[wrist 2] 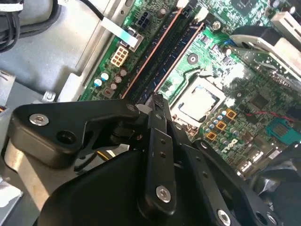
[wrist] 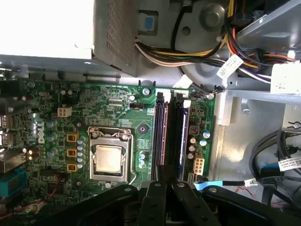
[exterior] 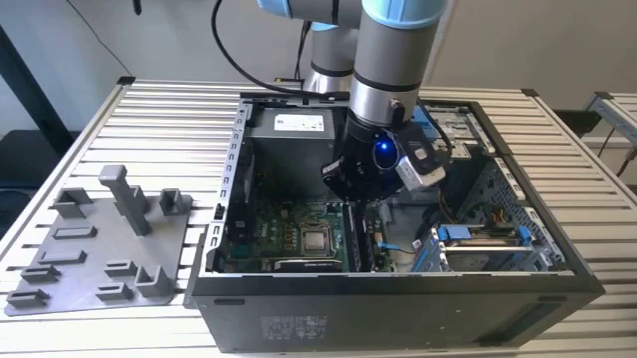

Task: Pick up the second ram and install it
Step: 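Press down the second ram until it locks into place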

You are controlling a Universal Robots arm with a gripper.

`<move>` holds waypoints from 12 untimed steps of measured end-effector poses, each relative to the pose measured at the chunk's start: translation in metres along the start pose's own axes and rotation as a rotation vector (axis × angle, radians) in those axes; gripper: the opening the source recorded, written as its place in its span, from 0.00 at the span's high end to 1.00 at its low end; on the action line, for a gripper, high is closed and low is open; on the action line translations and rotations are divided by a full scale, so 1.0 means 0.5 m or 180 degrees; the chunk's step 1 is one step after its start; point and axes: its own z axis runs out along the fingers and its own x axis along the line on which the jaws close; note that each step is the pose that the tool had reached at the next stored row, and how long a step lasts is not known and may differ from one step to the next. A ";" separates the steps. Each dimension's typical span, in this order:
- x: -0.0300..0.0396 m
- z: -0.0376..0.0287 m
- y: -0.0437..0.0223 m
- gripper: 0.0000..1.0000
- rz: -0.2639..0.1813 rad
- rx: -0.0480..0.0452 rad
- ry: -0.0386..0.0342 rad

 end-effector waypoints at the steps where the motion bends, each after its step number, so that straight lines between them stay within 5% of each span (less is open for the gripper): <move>1: 0.000 0.000 0.000 0.89 -0.0049 0.0000 -0.0004; 12: 0.003 0.000 0.000 0.89 -0.0608 0.0005 -0.0053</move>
